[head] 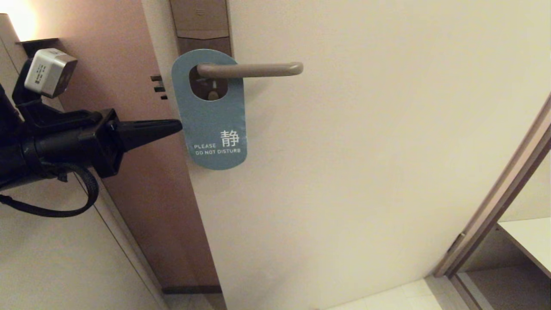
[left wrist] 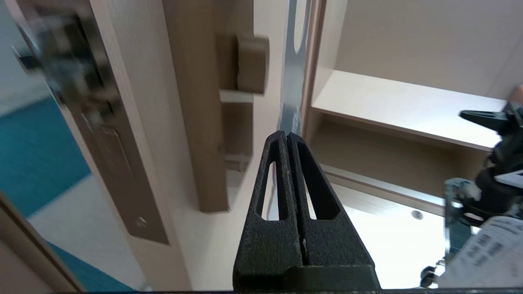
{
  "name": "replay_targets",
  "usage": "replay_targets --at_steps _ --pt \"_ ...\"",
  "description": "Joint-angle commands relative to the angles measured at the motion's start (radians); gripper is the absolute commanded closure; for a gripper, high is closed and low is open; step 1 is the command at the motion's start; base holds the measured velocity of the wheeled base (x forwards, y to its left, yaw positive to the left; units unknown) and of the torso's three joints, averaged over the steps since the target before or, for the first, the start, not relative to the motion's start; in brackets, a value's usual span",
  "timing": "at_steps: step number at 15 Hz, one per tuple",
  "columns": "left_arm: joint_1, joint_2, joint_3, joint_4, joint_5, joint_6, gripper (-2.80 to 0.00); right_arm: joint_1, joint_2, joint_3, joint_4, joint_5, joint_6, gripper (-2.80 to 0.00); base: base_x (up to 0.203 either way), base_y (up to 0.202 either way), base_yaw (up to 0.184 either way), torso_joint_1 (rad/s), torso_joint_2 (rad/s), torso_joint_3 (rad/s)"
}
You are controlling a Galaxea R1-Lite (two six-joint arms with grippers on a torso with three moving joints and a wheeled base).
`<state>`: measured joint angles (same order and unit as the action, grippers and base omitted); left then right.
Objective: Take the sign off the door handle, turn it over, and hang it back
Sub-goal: Take down the sign
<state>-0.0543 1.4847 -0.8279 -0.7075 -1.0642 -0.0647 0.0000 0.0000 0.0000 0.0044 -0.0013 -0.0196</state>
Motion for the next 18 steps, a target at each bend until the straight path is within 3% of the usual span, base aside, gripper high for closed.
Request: replay_targets --at_steps 1,2,9,12,18 --pt "-0.001 -0.024 0.003 0.022 -0.008 0.002 0.00 0.000 0.000 0.000 0.000 0.000 0.000 0.00 0.000 0.000 0.000 0.000 0.00 0.000" --pt "0.001 -0.026 0.008 0.025 -0.016 0.005 -2.80 0.000 0.000 0.000 0.000 0.000 0.000 0.00 0.000 0.000 0.000 0.000 0.00 0.000" --pt "0.005 -0.026 -0.004 0.023 -0.030 0.005 -2.80 0.000 0.000 0.000 0.000 0.000 0.000 0.00 0.000 0.000 0.000 0.000 0.00 0.000" --pt "0.013 -0.026 -0.004 0.023 -0.094 0.002 -2.80 0.000 0.000 0.000 0.000 0.000 0.000 0.00 0.000 0.000 0.000 0.000 0.00 0.000" --pt "0.011 -0.027 -0.002 0.026 -0.100 -0.001 -2.80 0.000 0.000 0.000 -0.001 0.000 0.000 0.00 0.000 0.000 0.000 0.000 0.00 0.000"
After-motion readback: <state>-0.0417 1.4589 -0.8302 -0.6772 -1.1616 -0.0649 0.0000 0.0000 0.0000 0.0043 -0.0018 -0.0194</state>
